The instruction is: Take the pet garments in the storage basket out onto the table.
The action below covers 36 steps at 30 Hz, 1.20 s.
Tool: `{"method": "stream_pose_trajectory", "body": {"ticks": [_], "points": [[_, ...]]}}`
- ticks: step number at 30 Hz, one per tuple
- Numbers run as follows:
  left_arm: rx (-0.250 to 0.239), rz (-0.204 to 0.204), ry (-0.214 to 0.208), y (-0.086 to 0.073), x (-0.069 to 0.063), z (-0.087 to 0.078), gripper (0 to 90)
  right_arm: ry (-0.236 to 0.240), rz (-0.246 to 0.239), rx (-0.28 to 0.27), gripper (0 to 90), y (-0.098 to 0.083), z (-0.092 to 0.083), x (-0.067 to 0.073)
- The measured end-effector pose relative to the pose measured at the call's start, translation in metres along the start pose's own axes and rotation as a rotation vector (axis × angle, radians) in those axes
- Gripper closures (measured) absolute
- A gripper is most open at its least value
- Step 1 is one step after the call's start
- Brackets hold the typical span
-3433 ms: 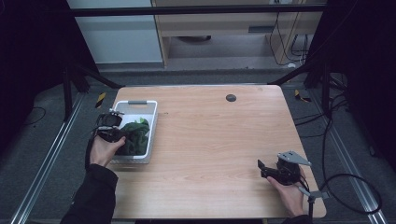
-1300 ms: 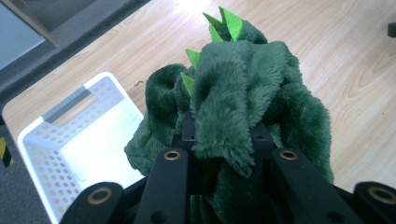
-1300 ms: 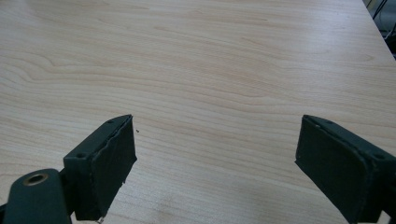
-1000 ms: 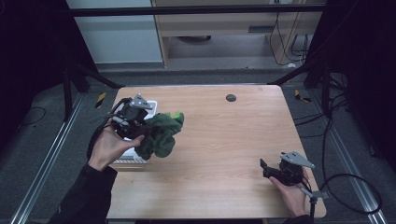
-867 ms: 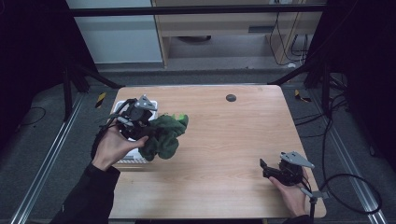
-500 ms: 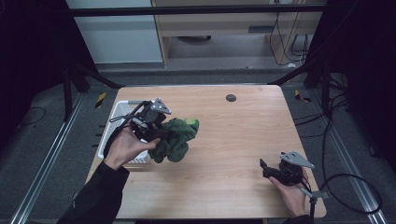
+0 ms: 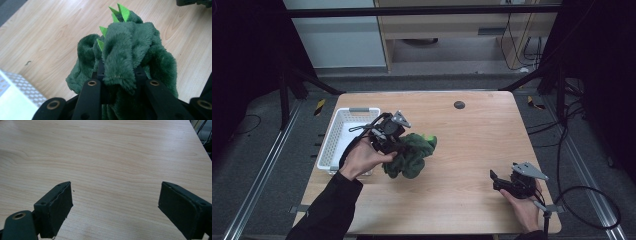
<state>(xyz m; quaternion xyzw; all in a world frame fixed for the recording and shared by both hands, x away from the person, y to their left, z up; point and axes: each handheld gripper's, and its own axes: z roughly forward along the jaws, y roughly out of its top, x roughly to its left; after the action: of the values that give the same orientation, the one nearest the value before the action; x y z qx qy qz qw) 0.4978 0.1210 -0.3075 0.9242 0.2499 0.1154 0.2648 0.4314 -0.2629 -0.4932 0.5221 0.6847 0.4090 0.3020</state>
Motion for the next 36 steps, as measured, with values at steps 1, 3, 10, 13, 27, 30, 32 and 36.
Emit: {"method": "stream_pose_trajectory", "body": {"ticks": [1,3,10,13,27,30,32,36], "points": [[0.002,0.002,-0.004,0.001,-0.001,0.002,74.9,0.0,0.0,0.0,11.9,0.0,0.0,0.0],[0.011,0.012,-0.014,0.004,-0.002,0.008,74.9,-0.001,-0.001,0.0,11.9,0.0,0.0,0.0],[0.019,0.022,-0.035,0.009,-0.004,0.019,74.8,0.001,-0.001,0.001,11.9,0.0,0.001,0.0],[0.026,0.025,-0.048,0.01,-0.004,0.026,74.8,0.003,0.001,0.002,11.9,0.0,0.001,0.0],[0.055,0.057,-0.102,0.013,-0.011,0.057,74.5,0.003,-0.002,0.001,11.8,0.0,0.001,0.0],[0.059,0.064,-0.109,0.016,-0.013,0.061,74.5,0.003,-0.001,0.001,11.7,0.0,0.001,0.0],[0.059,0.067,-0.115,0.017,-0.014,0.065,74.5,0.004,0.001,0.002,11.8,0.0,0.001,0.0],[0.07,0.073,-0.121,0.019,-0.016,0.074,74.5,0.005,0.003,0.003,11.7,0.0,0.001,0.0]]}}
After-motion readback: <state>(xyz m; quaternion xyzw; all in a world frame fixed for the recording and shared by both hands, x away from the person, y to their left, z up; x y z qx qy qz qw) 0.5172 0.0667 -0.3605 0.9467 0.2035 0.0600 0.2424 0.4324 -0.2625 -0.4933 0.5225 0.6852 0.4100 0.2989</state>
